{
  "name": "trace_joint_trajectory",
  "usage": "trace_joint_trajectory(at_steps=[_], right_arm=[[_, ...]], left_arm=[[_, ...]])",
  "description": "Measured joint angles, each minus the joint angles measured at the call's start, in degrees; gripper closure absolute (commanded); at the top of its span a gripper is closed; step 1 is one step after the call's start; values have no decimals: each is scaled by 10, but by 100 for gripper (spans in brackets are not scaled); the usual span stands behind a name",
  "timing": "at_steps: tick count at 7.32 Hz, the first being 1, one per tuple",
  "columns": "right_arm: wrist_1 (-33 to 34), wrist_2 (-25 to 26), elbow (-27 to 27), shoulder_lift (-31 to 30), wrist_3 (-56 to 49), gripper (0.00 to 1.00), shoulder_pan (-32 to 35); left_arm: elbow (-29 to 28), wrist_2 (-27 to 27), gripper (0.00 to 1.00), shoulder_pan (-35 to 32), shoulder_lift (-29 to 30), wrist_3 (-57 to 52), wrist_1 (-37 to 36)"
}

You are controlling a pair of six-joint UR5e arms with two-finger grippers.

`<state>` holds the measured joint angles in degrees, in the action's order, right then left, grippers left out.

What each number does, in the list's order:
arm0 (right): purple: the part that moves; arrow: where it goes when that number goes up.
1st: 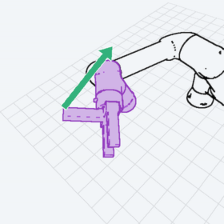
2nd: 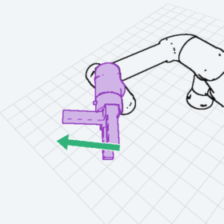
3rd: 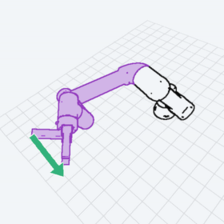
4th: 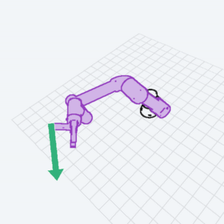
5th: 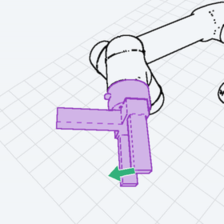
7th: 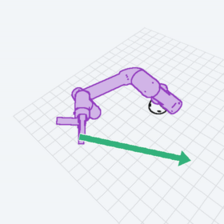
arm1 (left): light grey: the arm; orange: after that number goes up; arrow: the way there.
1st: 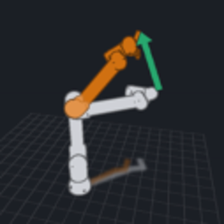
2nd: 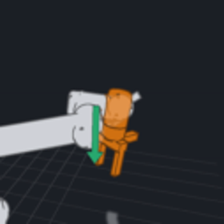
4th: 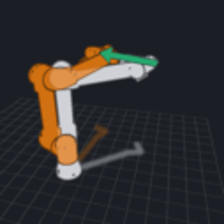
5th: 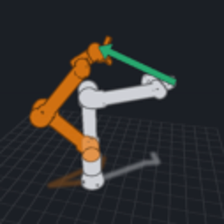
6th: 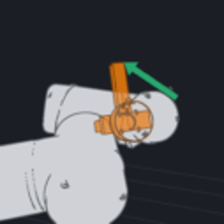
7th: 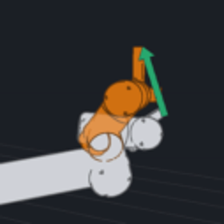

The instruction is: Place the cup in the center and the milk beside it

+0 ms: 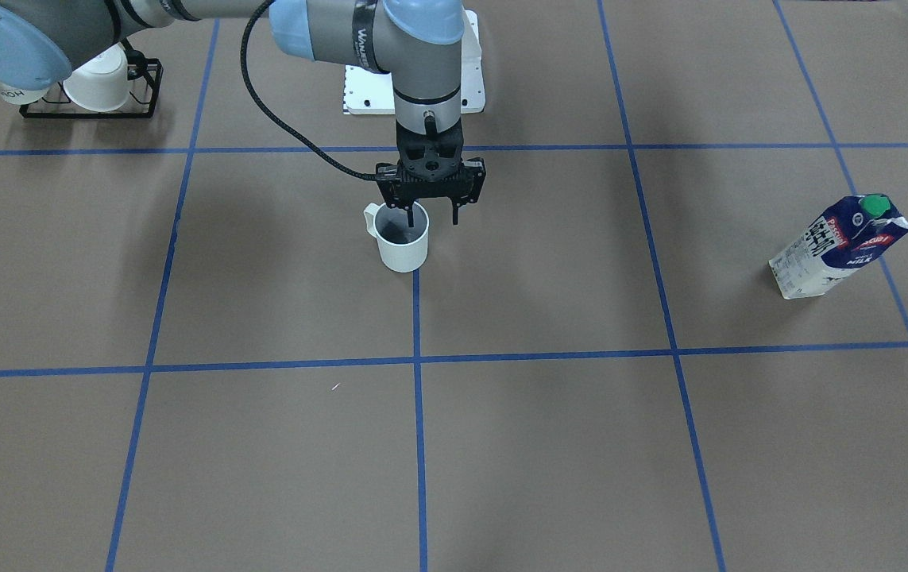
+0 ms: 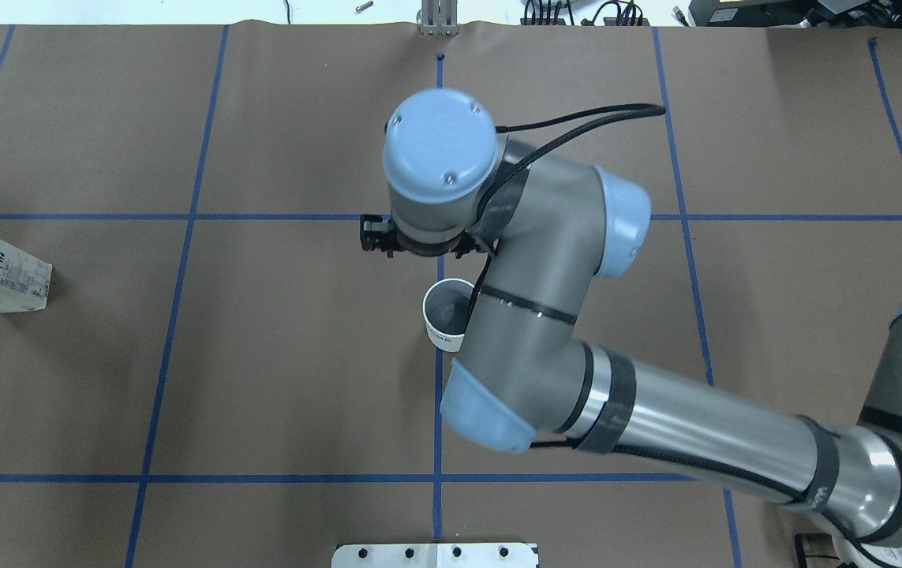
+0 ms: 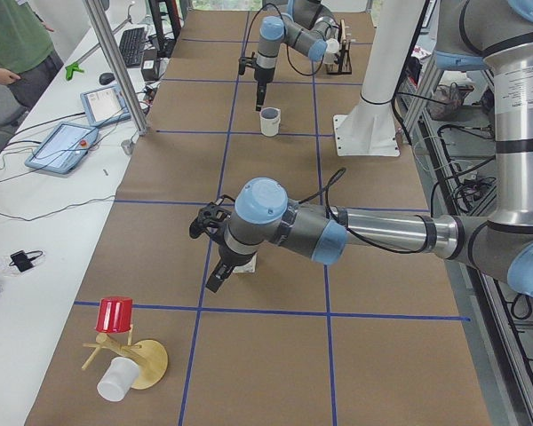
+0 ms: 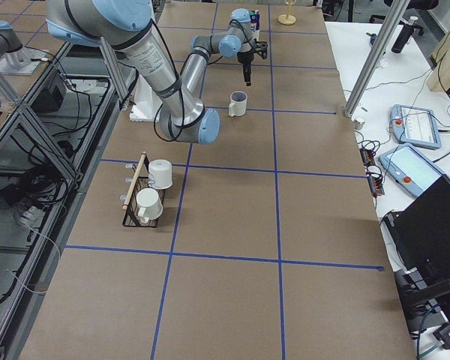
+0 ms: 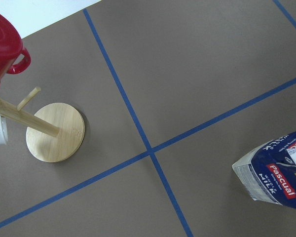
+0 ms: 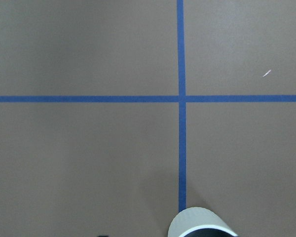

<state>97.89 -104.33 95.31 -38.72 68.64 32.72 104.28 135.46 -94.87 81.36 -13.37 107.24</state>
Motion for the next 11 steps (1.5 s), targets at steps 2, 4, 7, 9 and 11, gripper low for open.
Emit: trace_joint_trajectory(at_steps=[2, 4, 7, 9, 11], right_arm=[[2, -93, 5, -41, -139, 0, 133], [-2, -172, 5, -140, -347, 0, 270], [-4, -209, 5, -319, -640, 0, 447], [-5, -214, 6, -428, -762, 0, 529], [-10, -210, 11, -519, -799, 0, 575]], left_arm=[[5, 9, 1, 1, 0, 3, 5], [7, 16, 1, 1, 2, 7, 11], [16, 44, 1, 9, 8, 102, 10], [43, 58, 1, 48, 9, 210, 15], [70, 48, 1, 95, 5, 310, 20]])
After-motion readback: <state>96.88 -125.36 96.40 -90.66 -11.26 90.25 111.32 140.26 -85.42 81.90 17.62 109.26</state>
